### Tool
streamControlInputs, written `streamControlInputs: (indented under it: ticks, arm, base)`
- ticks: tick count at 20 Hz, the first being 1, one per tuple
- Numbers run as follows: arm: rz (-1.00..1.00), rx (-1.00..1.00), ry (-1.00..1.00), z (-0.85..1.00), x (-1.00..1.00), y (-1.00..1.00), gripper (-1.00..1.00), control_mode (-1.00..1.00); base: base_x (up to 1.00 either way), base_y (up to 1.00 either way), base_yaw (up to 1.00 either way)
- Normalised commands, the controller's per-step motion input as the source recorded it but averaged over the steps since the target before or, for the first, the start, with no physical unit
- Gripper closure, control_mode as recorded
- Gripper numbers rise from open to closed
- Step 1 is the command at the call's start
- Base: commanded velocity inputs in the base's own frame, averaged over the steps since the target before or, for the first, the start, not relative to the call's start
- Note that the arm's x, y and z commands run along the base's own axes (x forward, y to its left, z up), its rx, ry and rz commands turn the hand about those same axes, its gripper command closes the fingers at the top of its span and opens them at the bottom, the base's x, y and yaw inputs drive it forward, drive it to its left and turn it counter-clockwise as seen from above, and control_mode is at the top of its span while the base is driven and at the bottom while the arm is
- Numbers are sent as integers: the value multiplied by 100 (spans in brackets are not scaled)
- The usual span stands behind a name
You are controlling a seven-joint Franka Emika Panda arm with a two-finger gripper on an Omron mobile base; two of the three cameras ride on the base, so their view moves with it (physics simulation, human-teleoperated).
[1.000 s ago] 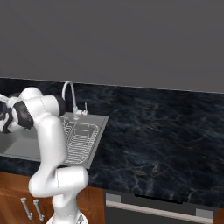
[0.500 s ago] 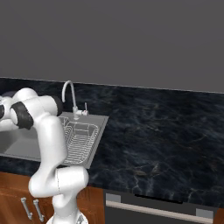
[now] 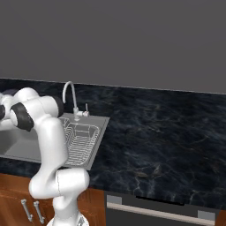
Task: Dump the potato from the pot into the sink. Then turn on the water and wash the potato. Then turn off the water and put the potato back in the pot.
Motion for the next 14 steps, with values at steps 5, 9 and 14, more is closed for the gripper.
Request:
streamControlInputs:
  ticks: [5,9,14]
  arm:
    - [0,11,-8,0,22,-24,100,-100]
    - [2,14,-10,0,13,-25,100,-100]
    - [3,19,-7,0,16,-30,100,-100]
  base:
    - [0,0,0]
    - [0,0,0]
    - [0,0,0]
